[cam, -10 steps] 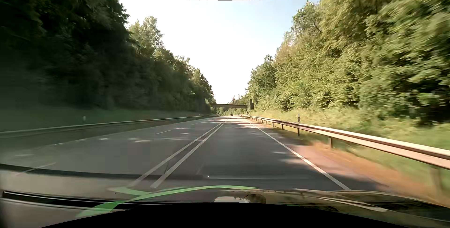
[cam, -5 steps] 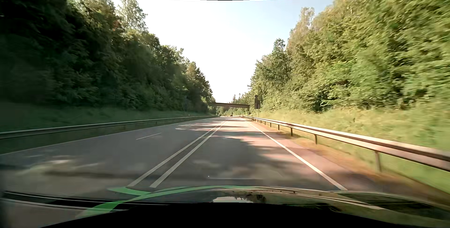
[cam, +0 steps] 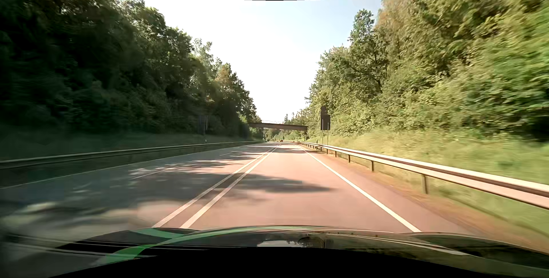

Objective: Follow the waypoints while adhering to traffic rules and regulations

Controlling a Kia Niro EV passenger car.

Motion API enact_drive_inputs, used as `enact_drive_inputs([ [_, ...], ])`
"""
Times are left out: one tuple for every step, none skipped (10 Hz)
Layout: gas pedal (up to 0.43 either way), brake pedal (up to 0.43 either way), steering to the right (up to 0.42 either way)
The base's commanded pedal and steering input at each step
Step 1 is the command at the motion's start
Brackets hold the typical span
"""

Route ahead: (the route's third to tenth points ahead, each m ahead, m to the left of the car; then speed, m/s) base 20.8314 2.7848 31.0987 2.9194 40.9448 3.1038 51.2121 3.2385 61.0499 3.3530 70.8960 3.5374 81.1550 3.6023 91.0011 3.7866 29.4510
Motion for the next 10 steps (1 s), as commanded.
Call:
enact_drive_inputs([
  [0.189, 0.0, -0.001],
  [0.15, 0.0, -0.001],
  [0.15, 0.0, -0.001],
  [0.15, 0.0, -0.002],
  [0.15, 0.0, -0.002],
  [0.15, 0.0, -0.002],
  [0.15, 0.0, -0.002],
  [0.15, 0.0, -0.002],
  [0.15, 0.0, -0.002],
  [0.15, 0.0, -0.001],
])
